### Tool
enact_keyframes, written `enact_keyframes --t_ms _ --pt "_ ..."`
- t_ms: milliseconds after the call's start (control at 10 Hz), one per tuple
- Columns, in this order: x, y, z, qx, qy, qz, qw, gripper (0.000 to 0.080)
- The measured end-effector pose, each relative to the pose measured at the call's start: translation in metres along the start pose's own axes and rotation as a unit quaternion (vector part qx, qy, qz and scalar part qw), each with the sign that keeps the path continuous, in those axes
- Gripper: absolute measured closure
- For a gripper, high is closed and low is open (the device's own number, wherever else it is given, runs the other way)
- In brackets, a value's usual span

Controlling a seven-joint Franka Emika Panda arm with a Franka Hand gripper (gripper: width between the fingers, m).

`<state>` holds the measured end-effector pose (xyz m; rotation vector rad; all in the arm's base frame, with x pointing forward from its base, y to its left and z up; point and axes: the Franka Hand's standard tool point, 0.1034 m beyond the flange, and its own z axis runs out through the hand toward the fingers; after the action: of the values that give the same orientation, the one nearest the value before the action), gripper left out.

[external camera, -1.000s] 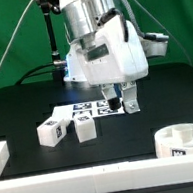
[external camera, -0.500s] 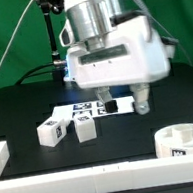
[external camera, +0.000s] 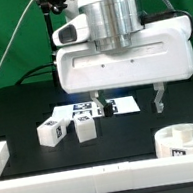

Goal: Assemble stool

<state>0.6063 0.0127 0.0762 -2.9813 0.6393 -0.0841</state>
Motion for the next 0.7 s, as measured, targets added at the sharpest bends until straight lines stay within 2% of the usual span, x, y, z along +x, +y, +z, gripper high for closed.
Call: enact_keyframes --t_ms 100,200,300,500,700 --pt "0.000 0.000 0.000 -0.003 0.000 -0.042 0.999 0.0150" --pt "-0.001 0.002 0.002 -0.013 0.003 -0.119 0.993 0.0150" --pt "-0.005 0.012 0.008 -0.020 0.009 -0.176 0.984 0.0150" --pt "-0.018 0.039 0.020 -0.028 0.001 -0.203 0.979 0.0150" --pt "-0.020 0.077 0.023 -0.035 0.001 -0.218 0.975 0.0150"
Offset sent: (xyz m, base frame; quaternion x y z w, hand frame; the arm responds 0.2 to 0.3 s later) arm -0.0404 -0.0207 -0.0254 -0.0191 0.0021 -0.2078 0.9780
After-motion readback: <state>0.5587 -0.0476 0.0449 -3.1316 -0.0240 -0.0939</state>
